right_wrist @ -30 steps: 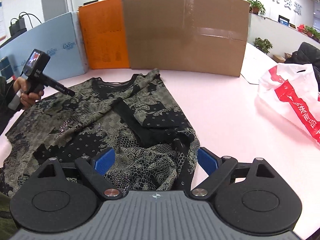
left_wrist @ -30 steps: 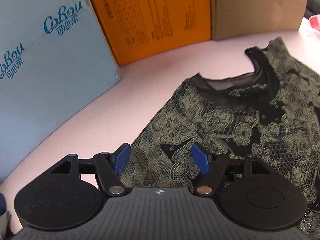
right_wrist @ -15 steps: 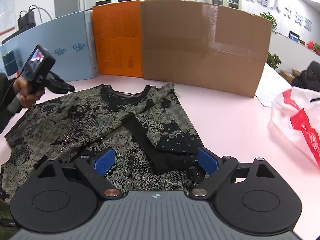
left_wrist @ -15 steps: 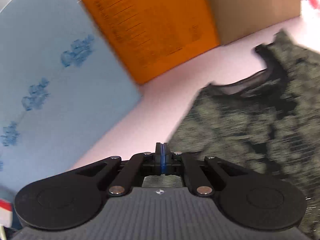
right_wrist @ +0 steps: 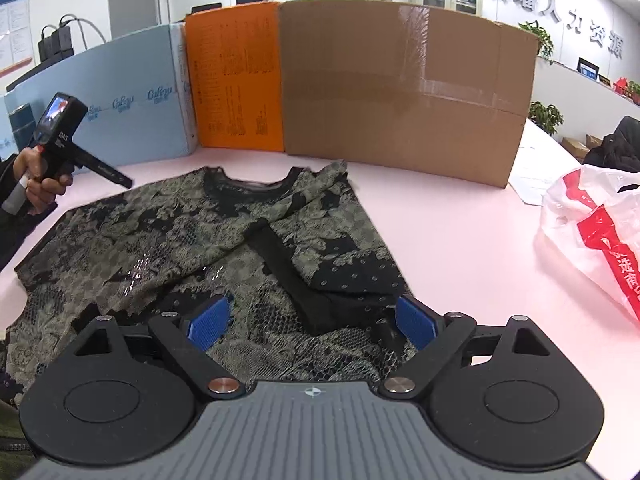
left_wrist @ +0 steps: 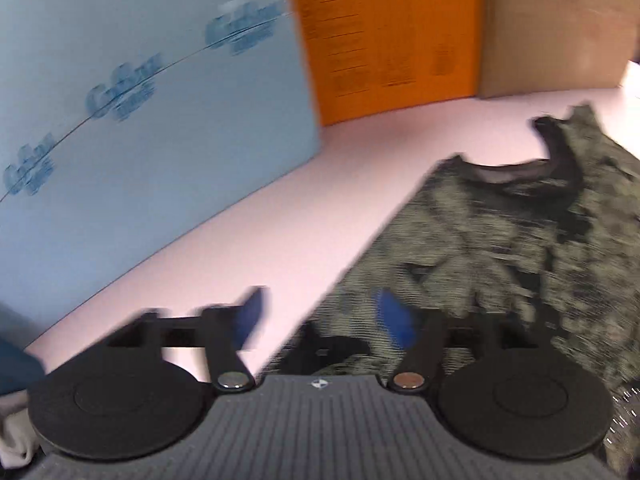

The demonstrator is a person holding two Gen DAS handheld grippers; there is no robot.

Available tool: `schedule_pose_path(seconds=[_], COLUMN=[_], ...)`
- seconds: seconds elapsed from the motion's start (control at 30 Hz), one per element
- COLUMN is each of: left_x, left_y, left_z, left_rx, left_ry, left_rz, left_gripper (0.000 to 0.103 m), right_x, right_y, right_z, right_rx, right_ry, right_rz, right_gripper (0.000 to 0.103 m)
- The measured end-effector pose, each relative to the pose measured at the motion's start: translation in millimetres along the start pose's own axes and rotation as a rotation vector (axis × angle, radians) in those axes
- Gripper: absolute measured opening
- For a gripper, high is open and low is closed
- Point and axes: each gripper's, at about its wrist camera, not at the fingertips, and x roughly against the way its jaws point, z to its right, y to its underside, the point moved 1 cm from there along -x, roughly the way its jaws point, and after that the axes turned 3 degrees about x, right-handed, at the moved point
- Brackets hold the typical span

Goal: Fold clothes

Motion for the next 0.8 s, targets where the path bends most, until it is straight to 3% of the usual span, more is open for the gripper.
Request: schedule_pose_path(seconds=[0.2, 0.33, 0.37, 0.4, 0.43, 0.47, 0.6, 0.73, 0.8], left_x=[-20, -31, -33, -34, -34, -33, -30, -36, -43], left_y=[-11, -16, -17, -18, -18, -17, -6, -8, -9], left_z=[34, 42, 44, 46, 50, 56, 74, 65, 57], left_rx=[-0.125, -0.173, -0.176, -0.180, -0.194, -0.222, -0.343, -0.325, -0.322], left_ry=[-0.035, 0.009, 0.021, 0.037, 0.046, 0.040, -0.038, -0.126, -0.207], left_rz=[0.011, -0.002, 0.003, 0.002, -0.005, -0.011, 0.023, 0.014, -0.002], left_gripper=[0.074, 0.073, 0.057, 0.034, 0.022, 0.000, 0.000, 0.000, 0.000], right_x=[-5, -2, 0, 3, 5, 8, 13, 13, 13], right_y=[7, 10, 10, 11, 12, 13, 18, 18, 17], right_z=[-6, -8, -8, -8, -8, -7, -1, 2, 1], right_rx=[0.005, 0.012, 0.014, 0.016, 0.016, 0.014, -0.017, -0.028, -0.021], right_ry=[-0.022, -0.010, -0.004, 0.005, 0.014, 0.023, 0.045, 0.045, 0.040], right_rz=[-0.040, -0.069, -0.073, -0.074, -0.072, -0.069, -0.059, -0.048, -0.043], right_gripper=[0.090, 0.090, 0.090, 0.090, 0.090, 0.092, 0.095, 0.095, 0.095])
